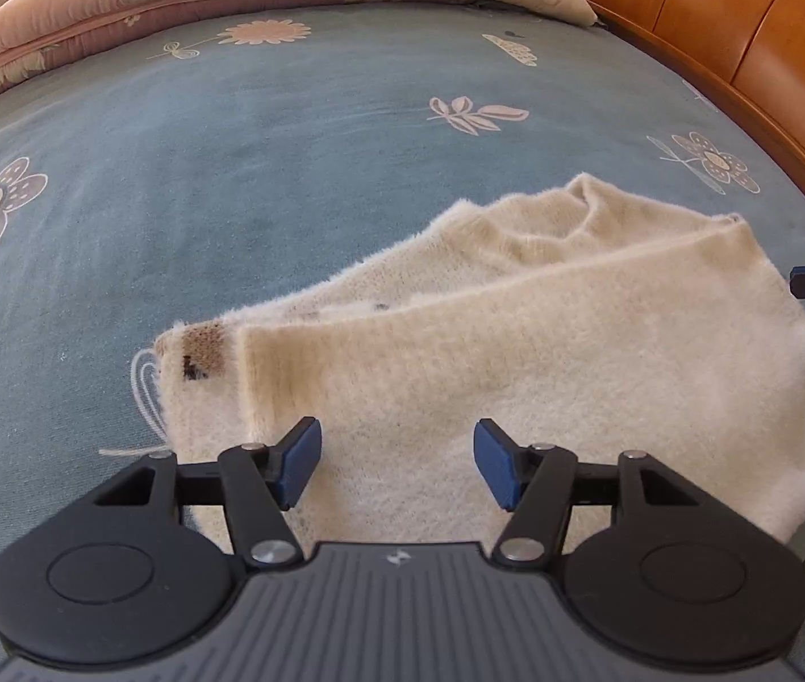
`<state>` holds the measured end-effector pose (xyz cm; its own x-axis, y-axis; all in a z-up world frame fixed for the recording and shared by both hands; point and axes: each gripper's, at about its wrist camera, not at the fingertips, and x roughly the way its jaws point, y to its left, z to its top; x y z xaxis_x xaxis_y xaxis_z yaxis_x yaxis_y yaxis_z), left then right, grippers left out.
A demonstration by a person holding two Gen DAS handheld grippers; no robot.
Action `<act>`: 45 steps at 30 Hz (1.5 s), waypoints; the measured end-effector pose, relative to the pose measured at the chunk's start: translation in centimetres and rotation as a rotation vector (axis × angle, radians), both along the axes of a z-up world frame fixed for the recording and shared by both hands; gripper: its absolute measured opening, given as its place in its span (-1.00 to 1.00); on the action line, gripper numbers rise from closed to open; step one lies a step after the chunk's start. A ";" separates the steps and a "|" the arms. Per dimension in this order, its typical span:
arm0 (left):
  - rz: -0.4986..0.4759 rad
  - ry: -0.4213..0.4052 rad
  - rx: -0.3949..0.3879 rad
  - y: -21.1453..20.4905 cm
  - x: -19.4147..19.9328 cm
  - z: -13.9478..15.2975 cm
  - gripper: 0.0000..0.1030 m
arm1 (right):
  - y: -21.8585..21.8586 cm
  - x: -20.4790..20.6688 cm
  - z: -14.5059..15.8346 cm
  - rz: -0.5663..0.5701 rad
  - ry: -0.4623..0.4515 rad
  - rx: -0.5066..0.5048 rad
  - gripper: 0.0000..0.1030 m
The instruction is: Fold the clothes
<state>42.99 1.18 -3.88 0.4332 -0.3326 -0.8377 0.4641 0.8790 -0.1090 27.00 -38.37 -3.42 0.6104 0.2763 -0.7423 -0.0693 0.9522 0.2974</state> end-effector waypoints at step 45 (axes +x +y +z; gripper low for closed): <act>0.117 0.177 -0.212 -0.1 -8.3 2.3 0.79 | 10.5 -9.2 2.6 -0.012 0.071 0.337 0.96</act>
<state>34.66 1.08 -1.60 0.3320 -0.4647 -0.8209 0.3184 0.8744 -0.3662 17.79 -27.85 -0.80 0.5649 0.5067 -0.6513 -0.0268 0.8001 0.5993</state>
